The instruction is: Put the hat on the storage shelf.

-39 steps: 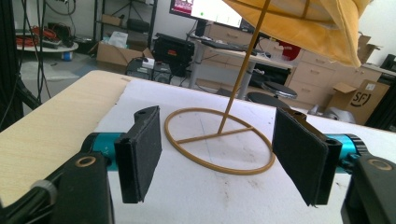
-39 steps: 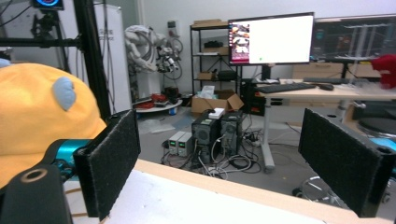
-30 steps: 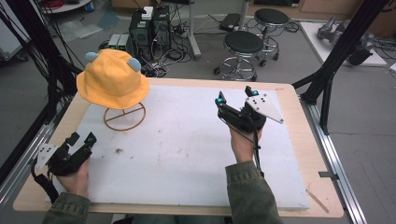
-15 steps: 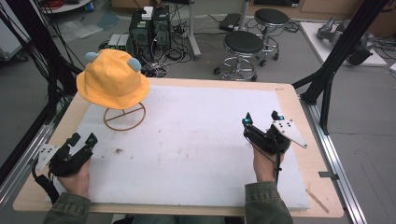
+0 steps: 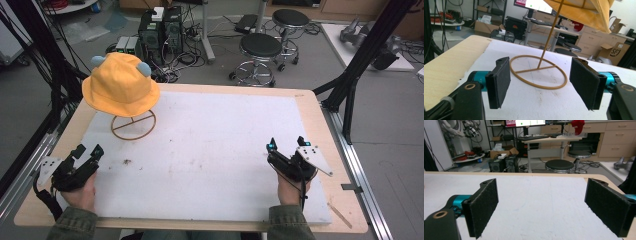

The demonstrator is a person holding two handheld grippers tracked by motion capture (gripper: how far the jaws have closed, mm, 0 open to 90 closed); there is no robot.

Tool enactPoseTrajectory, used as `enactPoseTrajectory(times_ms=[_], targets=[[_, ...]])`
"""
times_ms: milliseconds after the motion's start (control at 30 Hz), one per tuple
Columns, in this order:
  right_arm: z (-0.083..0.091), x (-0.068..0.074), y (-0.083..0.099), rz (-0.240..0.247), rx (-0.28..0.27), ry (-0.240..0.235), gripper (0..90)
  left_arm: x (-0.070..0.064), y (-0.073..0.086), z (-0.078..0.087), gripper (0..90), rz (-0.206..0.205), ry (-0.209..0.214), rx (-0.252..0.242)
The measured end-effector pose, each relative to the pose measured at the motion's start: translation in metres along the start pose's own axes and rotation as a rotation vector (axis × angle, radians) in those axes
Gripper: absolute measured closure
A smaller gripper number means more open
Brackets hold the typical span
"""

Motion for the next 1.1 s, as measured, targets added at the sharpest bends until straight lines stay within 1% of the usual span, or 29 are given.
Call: enactPoseTrajectory(times_ms=[200,367,533,700,867,933,967,1067,1100], targets=[[0.001,-0.005,0.009,-0.019,0.016,0.039,10.5,-0.001,0.000,-0.001,33.3,0.005,0.005,0.003],[0.005,-0.005,0.011,-0.021,0.018,0.043,10.5,-0.003,0.001,-0.003,33.3,0.009,0.009,0.002],[0.009,-0.010,0.012,-0.021,0.015,0.051,10.5,-0.004,0.001,-0.006,33.3,0.009,0.012,0.006],[0.011,-0.016,0.015,-0.044,0.022,0.068,10.5,-0.004,0.001,-0.005,33.4,0.012,0.016,0.005],[0.012,-0.018,0.017,-0.040,0.031,0.069,10.5,-0.004,0.001,-0.005,33.4,0.015,0.018,0.005],[0.013,-0.018,0.017,-0.024,0.032,0.068,10.5,-0.004,0.002,-0.006,33.4,0.017,0.018,0.006],[0.012,-0.018,0.018,-0.005,0.035,0.068,10.5,-0.004,0.002,-0.006,33.4,0.017,0.018,0.006],[0.011,-0.018,0.021,0.005,0.054,0.051,10.5,-0.005,0.002,-0.007,33.4,0.017,0.017,0.008],[0.011,-0.018,0.023,-0.003,0.064,0.046,10.5,-0.005,0.002,-0.007,33.4,0.019,0.019,0.009]])
Point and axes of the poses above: each handheld gripper's, and its own axes: z roughly backward along the jaws, y roughly out of its underside, x roughly to its left, the point moved 2 cm from there along -z, roughly forward along the jaws, and after that the axes turned 6 degrees about z, right-handed, at the moved point
